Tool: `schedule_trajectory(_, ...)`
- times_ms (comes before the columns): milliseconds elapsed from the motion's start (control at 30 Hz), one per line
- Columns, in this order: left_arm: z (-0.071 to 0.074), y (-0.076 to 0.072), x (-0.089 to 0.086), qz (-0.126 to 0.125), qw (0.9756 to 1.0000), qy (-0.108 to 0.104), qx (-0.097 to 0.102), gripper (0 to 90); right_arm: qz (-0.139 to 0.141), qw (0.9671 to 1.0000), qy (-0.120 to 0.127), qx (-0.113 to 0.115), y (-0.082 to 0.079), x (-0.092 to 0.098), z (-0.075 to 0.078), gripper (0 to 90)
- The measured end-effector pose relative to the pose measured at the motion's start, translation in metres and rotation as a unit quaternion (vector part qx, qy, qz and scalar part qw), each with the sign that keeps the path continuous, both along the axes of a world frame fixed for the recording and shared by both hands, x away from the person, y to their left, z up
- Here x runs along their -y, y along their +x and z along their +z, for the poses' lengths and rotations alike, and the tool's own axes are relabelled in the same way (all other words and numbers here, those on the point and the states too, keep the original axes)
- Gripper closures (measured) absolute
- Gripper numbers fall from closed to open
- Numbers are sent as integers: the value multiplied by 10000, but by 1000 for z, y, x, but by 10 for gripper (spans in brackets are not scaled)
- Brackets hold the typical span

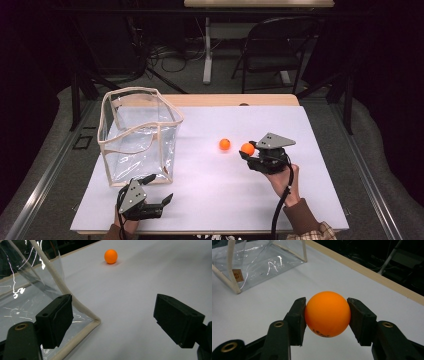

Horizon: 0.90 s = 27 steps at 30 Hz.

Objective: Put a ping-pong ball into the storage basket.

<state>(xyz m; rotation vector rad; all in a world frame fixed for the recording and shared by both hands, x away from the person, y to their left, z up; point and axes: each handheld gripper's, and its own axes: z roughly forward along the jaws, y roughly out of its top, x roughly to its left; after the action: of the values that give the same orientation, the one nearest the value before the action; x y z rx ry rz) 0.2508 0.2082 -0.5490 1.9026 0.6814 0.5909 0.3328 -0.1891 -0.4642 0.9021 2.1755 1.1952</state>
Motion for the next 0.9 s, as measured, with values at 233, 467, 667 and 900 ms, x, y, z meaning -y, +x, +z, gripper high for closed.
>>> schedule_trajectory(233, 0, 0, 0, 2, 10000, -9, 4, 159, 81, 10000, 21, -19, 3, -6, 1, 510)
schedule_trajectory(467, 0, 0, 0, 0, 10000, -2, 8, 159, 192, 9998, 27, -48, 8, -14, 3, 510)
schedule_trajectory(667, 0, 0, 0, 2, 10000, -9, 10, 159, 259, 9996, 52, -23, 11, -20, 7, 510)
schedule_trajectory(900, 0, 0, 0, -1, 10000, -5, 12, 160, 309, 9995, 62, -2, 17, -25, 11, 510)
